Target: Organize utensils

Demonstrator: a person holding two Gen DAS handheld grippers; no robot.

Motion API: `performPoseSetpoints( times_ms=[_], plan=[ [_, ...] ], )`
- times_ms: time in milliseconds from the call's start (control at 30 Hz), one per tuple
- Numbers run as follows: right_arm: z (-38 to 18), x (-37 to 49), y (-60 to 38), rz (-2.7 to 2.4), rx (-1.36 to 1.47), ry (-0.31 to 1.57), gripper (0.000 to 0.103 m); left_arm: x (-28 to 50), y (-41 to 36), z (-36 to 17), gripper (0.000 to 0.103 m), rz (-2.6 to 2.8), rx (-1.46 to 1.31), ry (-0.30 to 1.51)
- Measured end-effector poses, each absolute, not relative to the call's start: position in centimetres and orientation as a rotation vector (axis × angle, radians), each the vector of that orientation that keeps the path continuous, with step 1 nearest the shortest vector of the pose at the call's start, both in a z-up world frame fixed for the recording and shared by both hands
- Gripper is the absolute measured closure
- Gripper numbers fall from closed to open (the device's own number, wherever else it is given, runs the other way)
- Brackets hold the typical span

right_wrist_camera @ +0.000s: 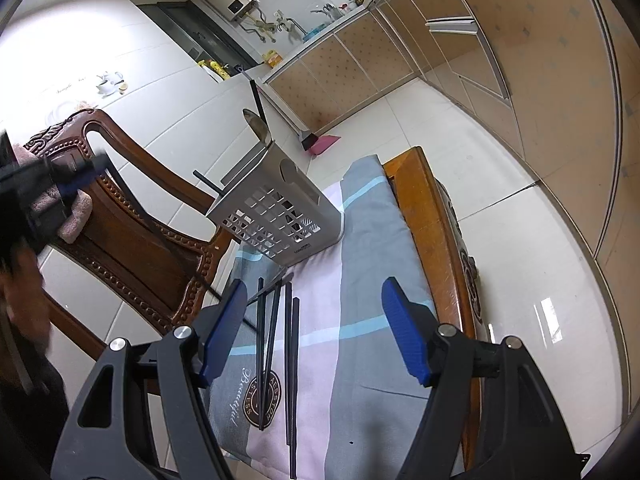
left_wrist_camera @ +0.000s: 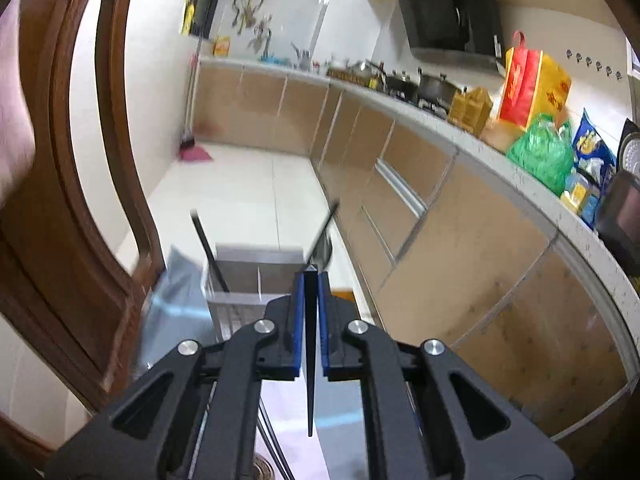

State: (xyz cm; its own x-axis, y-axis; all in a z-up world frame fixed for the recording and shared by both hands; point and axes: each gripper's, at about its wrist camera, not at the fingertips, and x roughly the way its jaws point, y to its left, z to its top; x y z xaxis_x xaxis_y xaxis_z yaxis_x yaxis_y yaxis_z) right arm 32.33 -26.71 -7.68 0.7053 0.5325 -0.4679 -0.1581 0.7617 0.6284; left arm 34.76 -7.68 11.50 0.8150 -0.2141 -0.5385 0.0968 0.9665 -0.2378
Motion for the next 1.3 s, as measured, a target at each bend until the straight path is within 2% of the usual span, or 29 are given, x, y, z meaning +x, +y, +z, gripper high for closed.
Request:
performPoseSetpoints(
  times_ms=[267, 467, 633, 833, 1133, 1167, 1233, 1267, 1300],
  plan=[
    [-7.7, 32.4, -26.5, 0.408, 0.586, 0.690, 0.034, 39.0, -4.8, 19.9, 0.096, -0.071, -0.213, 0.457],
    [-7.8, 32.5, -26.5, 0.408, 0.585, 0.691, 0.034, 43.9, -1.9, 20.1, 0.096, -0.005, -0.259, 0.429],
    [-7.9, 32.6, -26.5, 0.404, 0.587, 0.692, 0.034, 47.6, 0.0, 16.5, 0.096, 0.046, -0.313, 0.461],
    [-8.0, 32.8, -26.2, 0.406, 0.585, 0.698, 0.034, 50.2, 0.5, 9.4, 0.096, 0.061, -0.366, 0.577],
    [-8.0, 32.8, -25.9, 0.415, 0.576, 0.704, 0.034, 49.5, -0.6, 3.4, 0.095, 0.038, -0.305, 0.687],
    [-8.0, 32.9, -25.8, 0.416, 0.573, 0.704, 0.034, 49.1, -0.7, 3.0, 0.091, 0.025, -0.299, 0.698],
    [-7.8, 32.8, -25.6, 0.417, 0.559, 0.702, 0.034, 47.7, -0.8, 2.4, 0.070, 0.021, -0.287, 0.700],
    [-7.8, 32.8, -25.5, 0.421, 0.548, 0.700, 0.034, 46.8, -0.8, 2.2, 0.057, 0.017, -0.288, 0.696],
    [-7.7, 32.7, -25.3, 0.422, 0.536, 0.698, 0.034, 45.2, -0.8, 2.1, 0.049, 0.010, -0.288, 0.676]
  ],
)
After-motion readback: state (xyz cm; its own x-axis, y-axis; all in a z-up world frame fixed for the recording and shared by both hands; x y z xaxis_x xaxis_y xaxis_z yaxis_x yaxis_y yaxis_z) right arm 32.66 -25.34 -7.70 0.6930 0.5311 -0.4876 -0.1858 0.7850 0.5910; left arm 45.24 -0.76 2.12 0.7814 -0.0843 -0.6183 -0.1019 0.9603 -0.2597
